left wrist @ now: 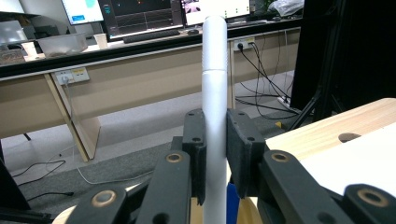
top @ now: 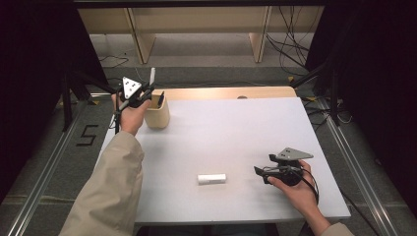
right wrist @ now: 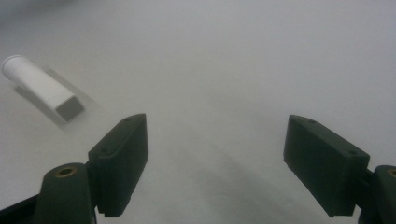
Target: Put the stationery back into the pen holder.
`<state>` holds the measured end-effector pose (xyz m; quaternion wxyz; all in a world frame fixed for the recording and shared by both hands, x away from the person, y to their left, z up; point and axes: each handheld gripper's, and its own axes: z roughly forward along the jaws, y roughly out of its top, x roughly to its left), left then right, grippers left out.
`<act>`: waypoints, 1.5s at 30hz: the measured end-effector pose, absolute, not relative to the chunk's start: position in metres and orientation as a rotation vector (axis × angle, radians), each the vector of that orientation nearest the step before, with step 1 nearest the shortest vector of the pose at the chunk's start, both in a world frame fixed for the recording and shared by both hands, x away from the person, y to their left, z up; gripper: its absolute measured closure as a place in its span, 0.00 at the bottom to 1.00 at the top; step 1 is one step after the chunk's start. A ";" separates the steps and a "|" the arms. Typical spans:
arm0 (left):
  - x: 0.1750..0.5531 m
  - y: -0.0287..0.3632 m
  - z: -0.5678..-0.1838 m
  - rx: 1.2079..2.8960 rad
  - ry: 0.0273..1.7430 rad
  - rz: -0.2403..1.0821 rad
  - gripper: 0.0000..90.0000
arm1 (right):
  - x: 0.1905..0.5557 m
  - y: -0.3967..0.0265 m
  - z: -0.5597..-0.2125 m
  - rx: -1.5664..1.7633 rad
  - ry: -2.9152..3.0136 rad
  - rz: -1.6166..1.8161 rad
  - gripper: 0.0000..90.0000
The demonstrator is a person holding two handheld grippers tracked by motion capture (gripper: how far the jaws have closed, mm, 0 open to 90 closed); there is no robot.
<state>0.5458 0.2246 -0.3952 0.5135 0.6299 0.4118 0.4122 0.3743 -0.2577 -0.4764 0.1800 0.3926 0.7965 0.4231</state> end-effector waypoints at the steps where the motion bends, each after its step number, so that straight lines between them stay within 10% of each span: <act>1: 0.546 0.225 -0.396 1.516 0.990 0.991 0.87 | 0.374 -0.258 -0.477 1.108 2.251 1.197 0.25; 45: 0.544 0.230 -0.415 1.585 1.017 0.988 0.87 | 0.374 -0.257 -0.477 1.102 2.256 1.199 0.25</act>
